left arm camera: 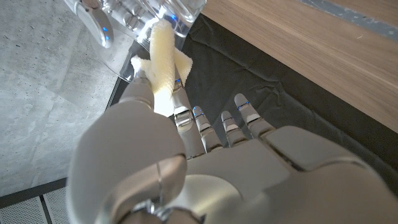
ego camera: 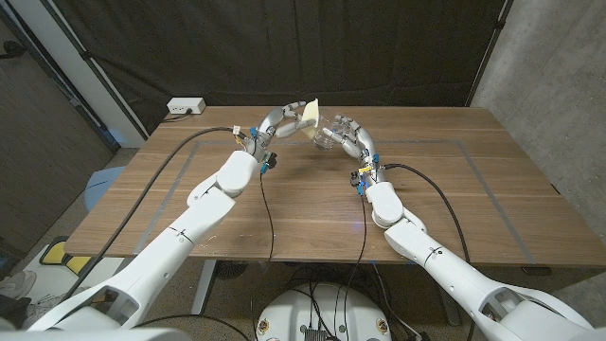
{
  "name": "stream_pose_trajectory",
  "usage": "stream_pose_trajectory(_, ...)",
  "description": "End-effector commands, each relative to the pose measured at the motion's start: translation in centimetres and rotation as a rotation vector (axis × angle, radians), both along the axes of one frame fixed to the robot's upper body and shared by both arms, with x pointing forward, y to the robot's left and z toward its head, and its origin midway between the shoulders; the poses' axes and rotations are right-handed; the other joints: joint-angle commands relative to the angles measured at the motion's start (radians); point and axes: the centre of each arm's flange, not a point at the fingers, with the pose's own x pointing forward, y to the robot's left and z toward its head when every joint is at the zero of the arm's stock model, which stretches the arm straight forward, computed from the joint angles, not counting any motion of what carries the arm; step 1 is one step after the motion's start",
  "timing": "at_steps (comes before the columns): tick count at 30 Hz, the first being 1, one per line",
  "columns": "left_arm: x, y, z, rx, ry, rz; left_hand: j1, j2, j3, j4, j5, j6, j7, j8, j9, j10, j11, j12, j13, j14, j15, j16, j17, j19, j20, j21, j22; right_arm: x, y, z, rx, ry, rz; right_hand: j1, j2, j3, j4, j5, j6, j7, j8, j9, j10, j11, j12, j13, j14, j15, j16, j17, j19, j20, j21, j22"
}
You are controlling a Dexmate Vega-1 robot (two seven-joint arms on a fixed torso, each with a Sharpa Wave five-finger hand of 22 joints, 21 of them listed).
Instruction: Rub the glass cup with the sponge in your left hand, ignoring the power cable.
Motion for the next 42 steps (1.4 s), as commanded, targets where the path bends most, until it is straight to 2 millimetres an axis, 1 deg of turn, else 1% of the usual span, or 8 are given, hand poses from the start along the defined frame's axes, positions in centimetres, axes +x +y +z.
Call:
stream_pose_trajectory(1,1.0,-0.8,1.3,0.001,0.035,-0.081,0.010,0.020,0.002,0.007,0.011,-0.005,0.002,0.009,0.008,-0.009,-0.001,0.002,0.002,-0.005,-0.037,0.001,0.002,-0.005,-0.001,-0.002,0.002,-0.4,0.2,0.1,0.003,-0.011,0.017,0.103,0.107,0.005,0.005,0.001,0.209,-0.198,0.004,0.004,0.145,-0.139,0.003,0.047,0.015,-0.178,-0.004,0.005,-0.006,-0.097,0.004,0.002)
stream_pose_trajectory(8,1.4,-1.0,1.9,-0.045,0.069,-0.163,0.009,0.024,-0.001,0.010,0.018,-0.013,0.004,0.015,0.019,-0.015,-0.001,0.003,0.003,-0.010,-0.038,0.003,0.003,-0.008,-0.001,-0.001,0.003,-0.4,0.3,0.1,0.000,-0.014,0.020,0.103,0.107,0.004,0.006,0.000,0.211,-0.197,0.003,0.004,0.147,-0.140,0.002,0.049,0.017,-0.178,-0.006,0.008,-0.005,-0.097,0.008,0.002)
stream_pose_trajectory(13,1.8,-1.4,2.1,-0.034,0.100,-0.205,0.008,0.026,-0.004,0.013,0.023,-0.022,0.003,0.018,0.027,-0.022,0.001,0.003,0.003,-0.019,-0.036,0.002,0.003,-0.010,0.000,-0.001,0.004,-0.4,0.3,0.2,-0.001,-0.013,0.020,0.104,0.108,0.004,0.006,-0.001,0.212,-0.198,0.002,0.004,0.147,-0.140,0.001,0.050,0.018,-0.179,-0.008,0.009,-0.006,-0.098,0.010,0.002)
stream_pose_trajectory(23,3.1,-2.3,2.1,-0.035,0.147,-0.233,0.008,0.033,-0.008,0.018,0.035,-0.022,0.005,0.036,0.045,-0.029,0.003,0.006,0.004,-0.038,-0.030,0.002,0.004,-0.017,-0.005,-0.001,0.005,-0.4,0.2,0.3,0.002,-0.017,0.022,0.107,0.107,0.003,0.006,-0.002,0.214,-0.199,0.000,0.004,0.150,-0.138,0.000,0.051,0.019,-0.178,-0.011,0.012,-0.007,-0.098,0.014,0.001)
stream_pose_trajectory(24,3.2,-2.4,2.0,-0.029,0.154,-0.223,0.008,0.034,-0.008,0.018,0.035,-0.022,0.010,0.037,0.047,-0.031,0.003,0.006,0.005,-0.040,-0.031,0.002,0.004,-0.017,-0.006,-0.001,0.005,-0.4,0.2,0.4,0.000,-0.020,0.023,0.107,0.107,0.004,0.006,-0.002,0.215,-0.197,0.000,0.004,0.151,-0.138,0.000,0.051,0.019,-0.179,-0.011,0.012,-0.007,-0.098,0.015,0.001)
stream_pose_trajectory(25,3.4,-2.5,1.8,-0.016,0.159,-0.201,0.010,0.037,-0.008,0.018,0.037,-0.023,0.022,0.041,0.051,-0.032,0.005,0.007,0.005,-0.041,-0.030,0.002,0.005,-0.017,-0.007,-0.001,0.006,-0.4,0.2,0.4,0.008,-0.019,0.022,0.107,0.108,0.003,0.006,-0.002,0.214,-0.199,-0.001,0.004,0.150,-0.139,0.000,0.052,0.019,-0.178,-0.012,0.013,-0.008,-0.098,0.014,0.001)
stream_pose_trajectory(30,4.3,-2.4,1.2,-0.019,0.194,-0.171,0.019,0.043,-0.006,0.016,0.041,-0.027,0.043,0.049,0.062,-0.029,0.010,0.011,0.005,-0.044,-0.029,0.005,0.004,-0.017,-0.008,0.001,0.006,-0.5,-0.1,0.4,0.020,-0.023,0.020,0.108,0.108,0.003,0.007,-0.003,0.215,-0.198,-0.001,0.004,0.150,-0.140,-0.001,0.053,0.020,-0.178,-0.013,0.014,-0.010,-0.099,0.016,0.001)
stream_pose_trajectory(42,5.7,-1.4,-1.1,-0.013,0.284,-0.137,0.035,0.052,-0.001,0.011,0.042,-0.031,0.065,0.065,0.080,-0.036,0.021,0.012,0.005,-0.055,-0.026,0.006,0.004,-0.018,-0.012,0.003,0.006,-0.8,-0.4,1.4,0.096,-0.046,0.061,0.110,0.109,0.003,0.007,-0.004,0.220,-0.198,-0.003,0.004,0.155,-0.136,-0.002,0.055,0.024,-0.178,-0.015,0.019,-0.010,-0.100,0.022,0.000)
